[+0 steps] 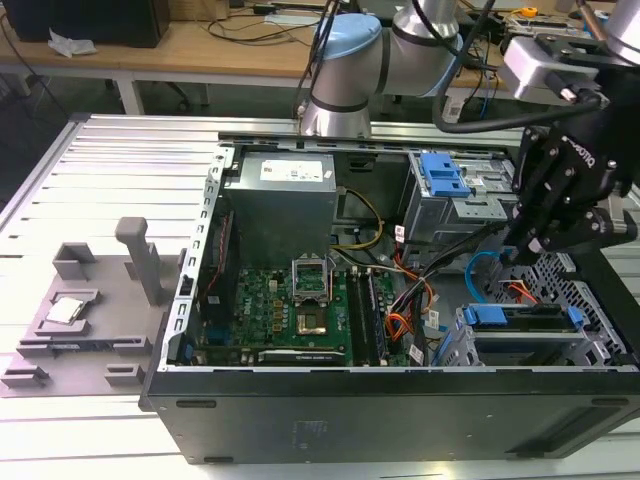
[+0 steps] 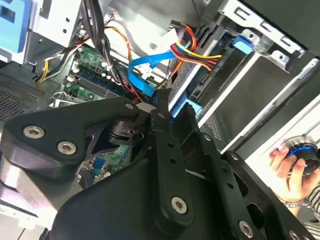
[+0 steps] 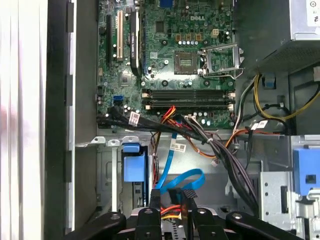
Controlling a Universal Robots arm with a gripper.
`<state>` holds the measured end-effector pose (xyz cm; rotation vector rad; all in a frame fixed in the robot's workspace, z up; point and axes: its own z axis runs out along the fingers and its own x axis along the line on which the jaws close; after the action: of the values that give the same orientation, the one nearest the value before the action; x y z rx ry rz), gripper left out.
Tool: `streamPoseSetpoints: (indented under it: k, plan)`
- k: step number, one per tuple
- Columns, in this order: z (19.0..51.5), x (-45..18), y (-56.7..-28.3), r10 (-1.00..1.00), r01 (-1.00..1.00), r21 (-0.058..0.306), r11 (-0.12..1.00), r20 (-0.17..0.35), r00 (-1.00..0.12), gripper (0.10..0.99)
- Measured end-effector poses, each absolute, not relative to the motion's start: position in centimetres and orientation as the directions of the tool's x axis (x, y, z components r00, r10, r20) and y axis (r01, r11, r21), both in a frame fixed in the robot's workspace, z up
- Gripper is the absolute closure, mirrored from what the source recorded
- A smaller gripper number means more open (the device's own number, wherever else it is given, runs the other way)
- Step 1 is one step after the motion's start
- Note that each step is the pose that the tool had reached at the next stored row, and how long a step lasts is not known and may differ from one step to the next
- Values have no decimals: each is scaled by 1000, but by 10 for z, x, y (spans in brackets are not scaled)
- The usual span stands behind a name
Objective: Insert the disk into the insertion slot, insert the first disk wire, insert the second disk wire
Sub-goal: 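Insert the second disk wire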
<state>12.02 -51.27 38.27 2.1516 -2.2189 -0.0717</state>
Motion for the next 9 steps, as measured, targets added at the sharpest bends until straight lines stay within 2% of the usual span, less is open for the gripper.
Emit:
streamPoseSetpoints:
  k: [9]
  plan:
    - [376, 117, -510, -997, -995, 68, -77, 3, 78, 784]
